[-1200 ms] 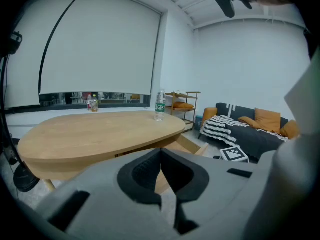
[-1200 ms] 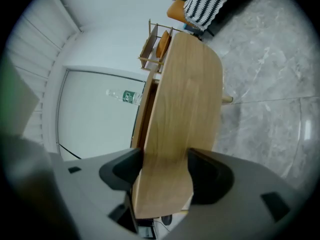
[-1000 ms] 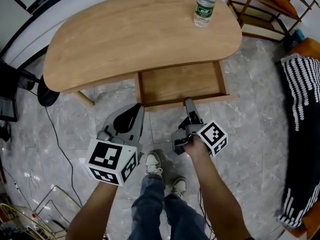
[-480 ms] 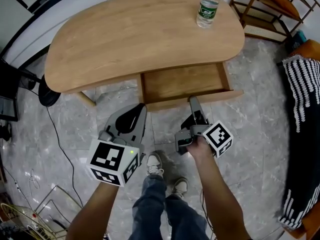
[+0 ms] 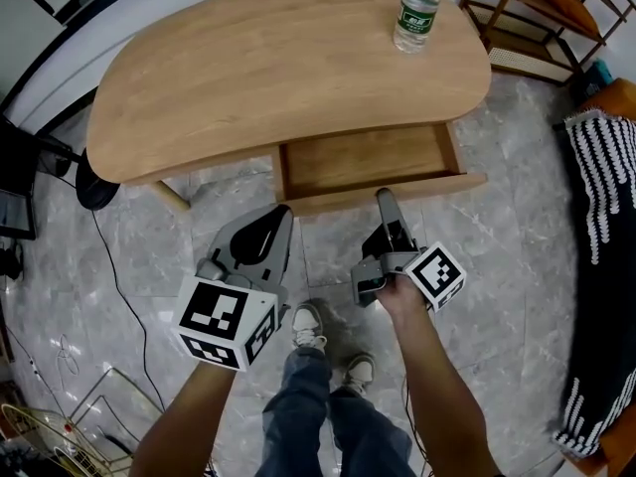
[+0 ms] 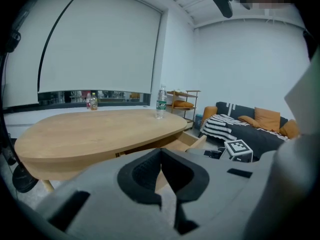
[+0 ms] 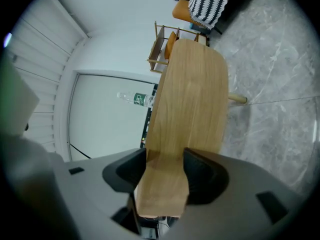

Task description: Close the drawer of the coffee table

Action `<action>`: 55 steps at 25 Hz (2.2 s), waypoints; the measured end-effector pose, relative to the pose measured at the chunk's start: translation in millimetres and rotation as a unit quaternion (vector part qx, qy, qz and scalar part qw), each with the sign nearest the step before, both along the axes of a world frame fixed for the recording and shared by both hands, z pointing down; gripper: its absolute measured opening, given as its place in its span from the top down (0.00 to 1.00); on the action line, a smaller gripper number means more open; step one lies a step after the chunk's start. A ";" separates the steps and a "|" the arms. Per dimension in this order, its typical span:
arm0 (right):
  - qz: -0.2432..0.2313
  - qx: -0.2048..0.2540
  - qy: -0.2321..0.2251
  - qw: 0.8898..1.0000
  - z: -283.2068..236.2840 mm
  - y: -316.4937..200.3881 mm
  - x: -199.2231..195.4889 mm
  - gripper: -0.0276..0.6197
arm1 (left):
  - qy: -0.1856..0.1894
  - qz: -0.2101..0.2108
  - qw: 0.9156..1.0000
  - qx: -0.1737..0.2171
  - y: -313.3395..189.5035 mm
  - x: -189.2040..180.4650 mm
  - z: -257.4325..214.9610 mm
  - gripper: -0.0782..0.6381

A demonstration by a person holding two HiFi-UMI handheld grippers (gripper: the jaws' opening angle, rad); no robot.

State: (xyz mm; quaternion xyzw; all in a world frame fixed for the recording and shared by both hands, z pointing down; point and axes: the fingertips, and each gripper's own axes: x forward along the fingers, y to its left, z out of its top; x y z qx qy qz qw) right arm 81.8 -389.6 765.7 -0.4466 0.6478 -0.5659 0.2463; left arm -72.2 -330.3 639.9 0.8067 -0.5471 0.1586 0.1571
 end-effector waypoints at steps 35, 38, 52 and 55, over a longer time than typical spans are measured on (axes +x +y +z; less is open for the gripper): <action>-0.016 0.111 -0.022 0.993 11.7 -97.0 -27.3 0.72 | -0.016 0.028 0.997 0.065 -75.0 -4.1 27.1 0.88; -0.016 0.114 -0.027 0.993 9.5 -107.9 -32.0 0.73 | -0.015 0.027 0.997 0.070 -82.6 -8.0 24.9 0.88; -0.017 0.112 -0.028 0.993 13.1 -138.8 -44.5 0.72 | -0.019 0.021 0.996 0.079 -111.5 -21.5 23.1 0.88; -0.018 0.097 -0.021 0.995 15.9 -137.3 -39.2 0.77 | -0.022 0.022 0.997 0.078 -112.8 -20.9 19.1 0.88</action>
